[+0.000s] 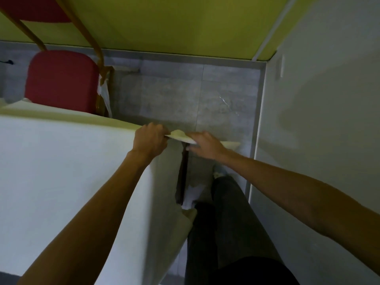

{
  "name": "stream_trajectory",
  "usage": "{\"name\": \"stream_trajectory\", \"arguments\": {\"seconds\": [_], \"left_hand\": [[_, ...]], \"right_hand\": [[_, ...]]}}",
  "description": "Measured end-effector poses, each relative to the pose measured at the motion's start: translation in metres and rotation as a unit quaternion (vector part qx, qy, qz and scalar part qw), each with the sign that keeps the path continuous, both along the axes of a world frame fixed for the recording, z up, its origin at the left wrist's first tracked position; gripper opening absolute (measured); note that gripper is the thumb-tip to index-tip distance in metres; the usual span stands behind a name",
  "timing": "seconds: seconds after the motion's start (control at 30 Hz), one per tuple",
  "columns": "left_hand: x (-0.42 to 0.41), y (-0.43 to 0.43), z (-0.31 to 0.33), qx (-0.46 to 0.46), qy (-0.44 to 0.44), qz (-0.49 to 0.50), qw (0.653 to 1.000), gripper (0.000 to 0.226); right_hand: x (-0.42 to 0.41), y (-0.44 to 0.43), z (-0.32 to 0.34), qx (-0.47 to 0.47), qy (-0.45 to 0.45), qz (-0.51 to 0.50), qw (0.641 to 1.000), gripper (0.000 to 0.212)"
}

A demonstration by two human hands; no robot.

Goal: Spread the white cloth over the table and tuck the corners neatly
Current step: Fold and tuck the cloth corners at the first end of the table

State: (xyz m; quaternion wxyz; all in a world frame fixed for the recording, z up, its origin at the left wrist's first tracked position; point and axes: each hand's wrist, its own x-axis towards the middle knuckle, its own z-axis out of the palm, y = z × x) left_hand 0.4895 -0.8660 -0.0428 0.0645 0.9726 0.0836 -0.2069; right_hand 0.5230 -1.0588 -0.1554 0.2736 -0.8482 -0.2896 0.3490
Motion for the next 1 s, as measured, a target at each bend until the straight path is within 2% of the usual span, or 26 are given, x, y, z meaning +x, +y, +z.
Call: {"name": "stream_trajectory", "arguments": {"seconds": [0.1, 0.17, 0.3, 0.43, 0.57, 0.67, 0.73, 0.9, 1.0], "left_hand": [[0.000, 0.000, 0.001, 0.026, 0.011, -0.014, 0.999, 0.026], [0.000, 0.000, 0.000, 0.044, 0.019, -0.022, 0.999, 0.025], [-0.002, 0.002, -0.005, 0.036, 0.016, -0.028, 0.999, 0.024], [0.000, 0.004, -0.006, 0.011, 0.031, -0.032, 0.999, 0.021], [0.001, 0.007, -0.005, 0.003, 0.046, -0.034, 0.998, 0.024], [0.001, 0.008, -0.003, -0.008, 0.051, -0.039, 0.998, 0.026], [0.002, 0.010, -0.003, -0.020, 0.052, -0.042, 0.998, 0.031], [0.001, 0.015, -0.006, -0.058, 0.079, -0.059, 0.994, 0.057], [-0.002, 0.012, -0.005, -0.062, 0.039, -0.041, 0.996, 0.060]], "right_hand": [[-0.003, 0.052, 0.024, 0.067, -0.028, -0.019, 0.997, 0.027], [-0.003, 0.065, 0.031, 0.052, -0.033, -0.023, 0.998, 0.026], [-0.010, 0.056, 0.018, 0.013, -0.015, -0.021, 1.000, 0.041], [-0.021, 0.056, 0.004, -0.016, 0.001, -0.053, 0.998, 0.027], [-0.034, 0.050, -0.008, -0.032, 0.035, -0.097, 0.994, 0.027], [-0.044, 0.038, -0.017, -0.077, 0.072, -0.123, 0.987, 0.023], [-0.053, 0.025, -0.024, -0.103, 0.103, -0.159, 0.977, 0.018], [-0.083, -0.022, -0.055, -0.161, 0.172, -0.210, 0.949, 0.033], [-0.101, -0.027, -0.055, -0.159, 0.171, -0.205, 0.951, 0.035]]}}
